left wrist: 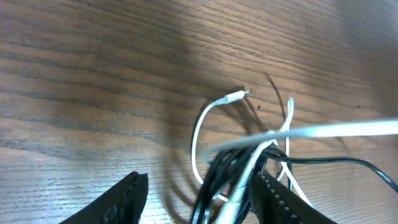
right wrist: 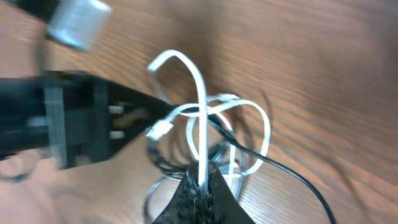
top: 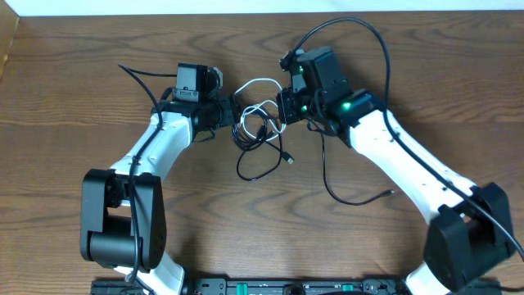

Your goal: Untangle cables

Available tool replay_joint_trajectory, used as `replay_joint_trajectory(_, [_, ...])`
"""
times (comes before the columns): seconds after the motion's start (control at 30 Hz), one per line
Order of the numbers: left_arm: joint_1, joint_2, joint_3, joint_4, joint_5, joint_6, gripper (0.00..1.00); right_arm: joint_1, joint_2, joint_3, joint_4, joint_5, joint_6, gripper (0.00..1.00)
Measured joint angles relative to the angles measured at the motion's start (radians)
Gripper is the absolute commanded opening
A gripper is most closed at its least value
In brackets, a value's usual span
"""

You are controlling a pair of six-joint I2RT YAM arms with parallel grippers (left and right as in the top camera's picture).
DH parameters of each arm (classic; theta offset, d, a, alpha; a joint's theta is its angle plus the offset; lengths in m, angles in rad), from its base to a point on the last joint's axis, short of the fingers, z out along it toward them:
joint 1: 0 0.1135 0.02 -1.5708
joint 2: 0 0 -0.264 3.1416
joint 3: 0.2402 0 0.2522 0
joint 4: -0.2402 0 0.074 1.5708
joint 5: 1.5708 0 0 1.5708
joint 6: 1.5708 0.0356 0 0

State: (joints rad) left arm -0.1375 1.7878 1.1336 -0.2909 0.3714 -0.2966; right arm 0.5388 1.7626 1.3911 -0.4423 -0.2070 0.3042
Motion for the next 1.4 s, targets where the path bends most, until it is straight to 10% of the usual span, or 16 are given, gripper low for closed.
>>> replay_joint_trajectory(0.5, [0.004,0.000,0.000,0.002,0.000,0.000,0.95,-0.092,-0.018,0.000,0.028,-0.051,0.047,0.01])
replay_joint_trajectory(1.1, [0.074,0.000,0.000,-0.012,0.024,-0.040,0.94,-0.102,-0.245,0.000,0.042,-0.163,-0.010,0.01])
replay_joint_trajectory(1.4, [0.073,0.000,0.000,0.011,0.216,0.042,0.72,-0.102,-0.241,0.000,-0.037,-0.040,0.002,0.01])
